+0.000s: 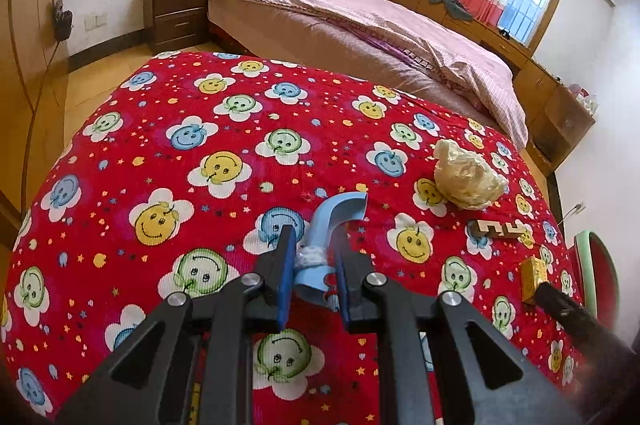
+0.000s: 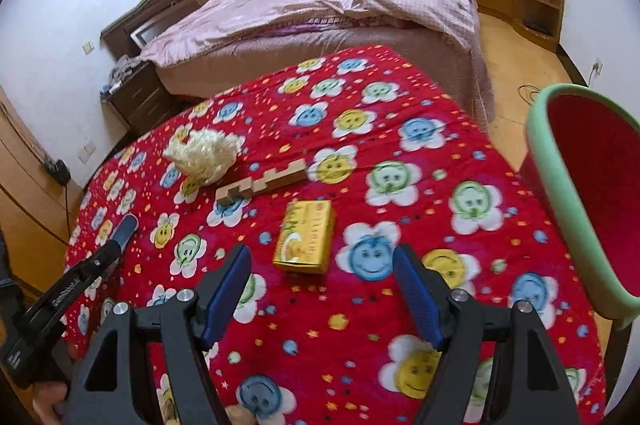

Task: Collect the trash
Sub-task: 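Grasp the small yellow cardboard box with right tool while left tool holds the blue hook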

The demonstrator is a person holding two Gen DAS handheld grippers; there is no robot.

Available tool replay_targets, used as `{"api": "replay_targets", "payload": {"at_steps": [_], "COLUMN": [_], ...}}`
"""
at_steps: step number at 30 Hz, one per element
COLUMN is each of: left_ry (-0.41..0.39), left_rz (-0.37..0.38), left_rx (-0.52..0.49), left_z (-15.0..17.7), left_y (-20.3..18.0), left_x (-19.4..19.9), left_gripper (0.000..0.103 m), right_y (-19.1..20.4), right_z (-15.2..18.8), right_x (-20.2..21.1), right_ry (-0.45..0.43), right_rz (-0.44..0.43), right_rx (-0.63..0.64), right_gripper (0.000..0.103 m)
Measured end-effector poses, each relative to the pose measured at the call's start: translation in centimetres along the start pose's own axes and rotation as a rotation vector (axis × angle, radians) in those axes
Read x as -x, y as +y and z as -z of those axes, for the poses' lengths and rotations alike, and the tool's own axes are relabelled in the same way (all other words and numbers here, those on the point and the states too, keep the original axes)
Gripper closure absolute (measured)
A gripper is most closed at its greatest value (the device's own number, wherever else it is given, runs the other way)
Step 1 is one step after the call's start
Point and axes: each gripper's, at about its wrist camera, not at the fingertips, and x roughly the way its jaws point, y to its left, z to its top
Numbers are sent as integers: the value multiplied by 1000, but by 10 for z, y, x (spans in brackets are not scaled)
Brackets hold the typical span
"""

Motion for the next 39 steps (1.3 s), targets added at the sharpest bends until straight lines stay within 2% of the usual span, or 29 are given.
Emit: {"api": "replay_targets", "payload": {"at_steps": [3, 11, 18, 25, 32, 39], "left_ry": [-8, -16, -32, -30, -45, -48], "left_rz": [7, 38, 64, 141, 159, 191], "left_rx": [10, 56, 54, 71, 16, -57], "left_z": [-1, -3, -2, -2, 0, 2], "left_y": [2, 9, 6, 5, -13, -43], "left_x": [2, 5, 9, 14, 21, 44], "left_gripper": [85, 85, 85, 85, 85, 85], "right_y": [13, 21, 6, -17, -53, -90], "right_z": [5, 12, 14, 28, 37, 44], "right_x": [-9, -12, 1, 42, 89, 132], "right_ry": [7, -19, -14, -66, -127, -199], "right_rz": [38, 137, 77, 45, 9, 15], "right_rx": [38, 63, -1, -41, -114, -166], "right_gripper": [30, 73, 74, 74, 74, 74]}}
